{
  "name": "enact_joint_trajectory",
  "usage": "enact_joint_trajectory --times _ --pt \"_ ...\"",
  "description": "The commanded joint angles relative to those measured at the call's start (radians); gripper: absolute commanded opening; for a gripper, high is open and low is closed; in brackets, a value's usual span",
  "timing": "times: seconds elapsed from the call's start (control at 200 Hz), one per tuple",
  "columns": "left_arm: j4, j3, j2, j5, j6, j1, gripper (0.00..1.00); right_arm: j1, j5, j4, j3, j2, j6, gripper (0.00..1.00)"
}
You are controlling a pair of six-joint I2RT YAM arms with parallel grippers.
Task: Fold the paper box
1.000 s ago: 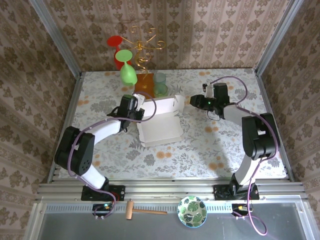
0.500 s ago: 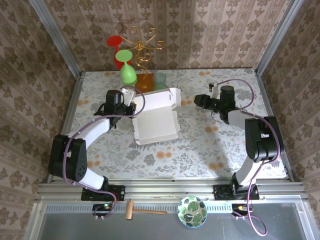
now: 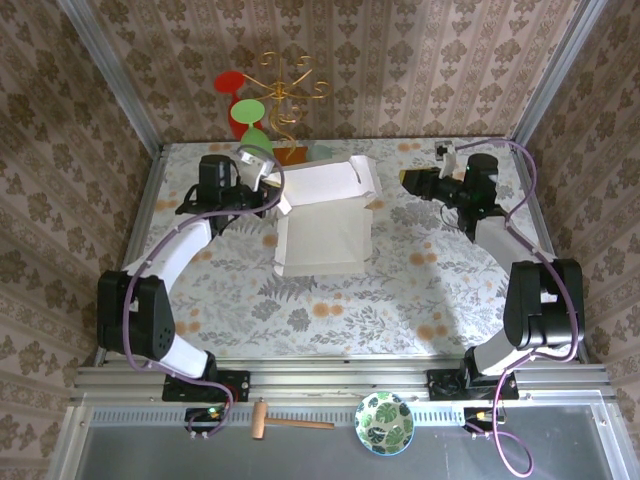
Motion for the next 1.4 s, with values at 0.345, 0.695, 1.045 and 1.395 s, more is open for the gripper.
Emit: enact_joint_trajectory --times 0.345,0.695,1.045,1.395 --pt "-0.110 0.085 0.043 0.146 0.036 0.011 0.00 0.105 -0.087 -0.291 0.097 -0.134 -0.272 0.41" --pt "-0.123 0.079 0.038 0.158 0.036 0.011 0.00 0.124 -0.080 -0.314 0.086 -0.200 -0.306 0.41" --pt "-0.124 0.083 0.031 0.160 0.033 0.007 0.00 0.164 -0.080 -0.351 0.110 -0.196 -0.332 0.40" --pt "-0.131 0.081 0.018 0.154 0.040 -0.001 0.00 0.193 -0.051 -0.378 0.151 -0.165 -0.378 0.42"
